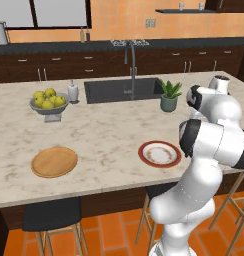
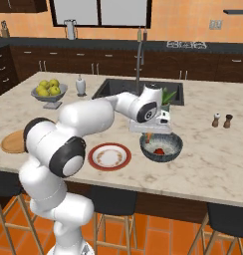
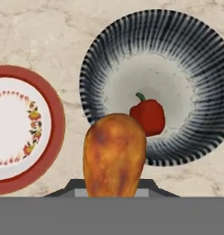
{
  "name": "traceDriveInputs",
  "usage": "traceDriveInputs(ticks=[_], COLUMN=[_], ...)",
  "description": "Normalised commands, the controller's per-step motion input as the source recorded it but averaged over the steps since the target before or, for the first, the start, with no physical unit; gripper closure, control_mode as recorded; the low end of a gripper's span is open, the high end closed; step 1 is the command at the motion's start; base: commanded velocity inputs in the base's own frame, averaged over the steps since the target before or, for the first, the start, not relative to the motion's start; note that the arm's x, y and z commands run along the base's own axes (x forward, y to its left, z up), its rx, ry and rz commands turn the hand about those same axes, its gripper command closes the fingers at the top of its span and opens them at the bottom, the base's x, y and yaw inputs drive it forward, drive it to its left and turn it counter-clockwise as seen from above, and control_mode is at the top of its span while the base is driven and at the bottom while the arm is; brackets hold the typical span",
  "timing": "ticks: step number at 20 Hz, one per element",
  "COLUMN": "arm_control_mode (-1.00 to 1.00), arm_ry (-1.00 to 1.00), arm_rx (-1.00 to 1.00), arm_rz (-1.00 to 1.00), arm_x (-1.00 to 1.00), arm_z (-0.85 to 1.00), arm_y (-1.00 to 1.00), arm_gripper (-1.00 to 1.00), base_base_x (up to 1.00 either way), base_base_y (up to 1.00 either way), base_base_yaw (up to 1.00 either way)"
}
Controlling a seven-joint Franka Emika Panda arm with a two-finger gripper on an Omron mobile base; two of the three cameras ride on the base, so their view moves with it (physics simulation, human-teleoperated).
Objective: Pick the chicken drumstick and bell pepper from their plates and place them in the bowl. Then put the bowl in the fridge.
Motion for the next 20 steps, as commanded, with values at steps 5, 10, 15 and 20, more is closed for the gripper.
traceDriveInputs(ticks=[5,10,15,20], arm_control_mode=[-1.0,-1.0,-1.0,-1.0], arm_ry=[0.0,0.0,0.0,0.0], arm_rx=[0.0,0.0,0.0,0.0], arm_rz=[0.0,0.0,0.0,0.0], arm_x=[0.02,0.14,0.51,0.39], arm_z=[-0.39,-0.43,-0.13,-0.16], arm_y=[-0.38,-0.2,0.0,-0.13], arm_gripper=[1.0,1.0,1.0,1.0], base_base_x=[0.0,0.0,0.0,0.0], base_base_y=[0.0,0.0,0.0,0.0], base_base_yaw=[0.0,0.0,0.0,0.0])
